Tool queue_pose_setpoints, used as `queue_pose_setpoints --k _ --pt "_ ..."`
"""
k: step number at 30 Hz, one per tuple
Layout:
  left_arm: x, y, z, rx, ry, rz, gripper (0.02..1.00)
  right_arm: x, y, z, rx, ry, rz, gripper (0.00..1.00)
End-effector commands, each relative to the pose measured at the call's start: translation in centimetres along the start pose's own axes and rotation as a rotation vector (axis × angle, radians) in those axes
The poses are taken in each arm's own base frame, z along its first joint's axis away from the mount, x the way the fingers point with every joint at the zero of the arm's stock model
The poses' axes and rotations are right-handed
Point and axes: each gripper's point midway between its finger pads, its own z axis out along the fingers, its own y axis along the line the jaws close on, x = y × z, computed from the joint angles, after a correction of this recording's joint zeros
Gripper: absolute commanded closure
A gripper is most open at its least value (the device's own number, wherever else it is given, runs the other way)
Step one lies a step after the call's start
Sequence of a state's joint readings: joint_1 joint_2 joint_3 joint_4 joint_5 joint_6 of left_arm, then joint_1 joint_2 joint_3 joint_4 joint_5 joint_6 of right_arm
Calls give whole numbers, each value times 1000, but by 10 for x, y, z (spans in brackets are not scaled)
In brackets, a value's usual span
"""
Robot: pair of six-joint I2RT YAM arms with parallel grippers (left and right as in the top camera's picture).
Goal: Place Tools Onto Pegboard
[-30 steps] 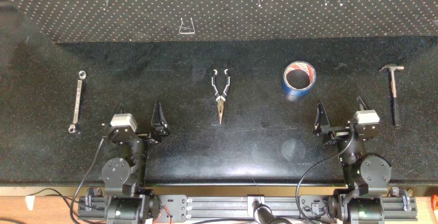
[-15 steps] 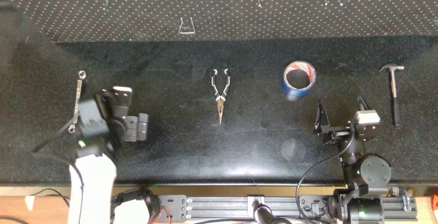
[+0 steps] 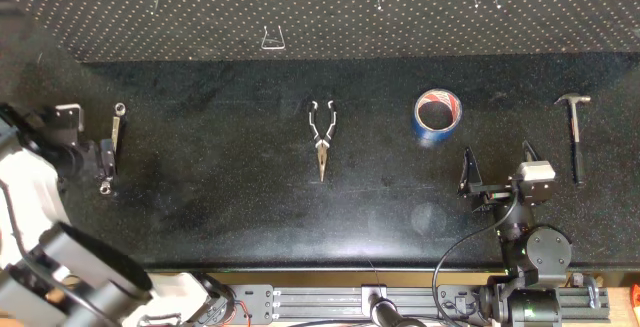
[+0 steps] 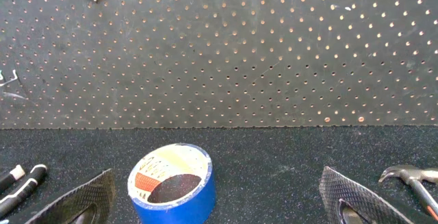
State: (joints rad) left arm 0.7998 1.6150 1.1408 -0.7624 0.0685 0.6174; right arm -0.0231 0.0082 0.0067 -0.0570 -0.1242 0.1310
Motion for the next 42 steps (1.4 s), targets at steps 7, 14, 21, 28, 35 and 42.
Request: queue_pose_setpoints --k 7,14,21,28,35,42 --pt "-15 -19 56 129 86 124 23 1 0 0 2 3 18 25" --pt "-8 -24 71 155 120 123 36 1 0 0 2 3 18 25" --pt "-7 -24 78 160 129 122 871 2 0 0 2 3 18 25" --pt "-35 -23 44 149 -7 67 989 2 0 0 2 3 18 25" --pt "-72 -26 -109 22 -363 36 989 2 0 0 2 3 18 27" --pt "-104 -93 -147 98 -604 -19 989 2 0 0 2 3 18 25"
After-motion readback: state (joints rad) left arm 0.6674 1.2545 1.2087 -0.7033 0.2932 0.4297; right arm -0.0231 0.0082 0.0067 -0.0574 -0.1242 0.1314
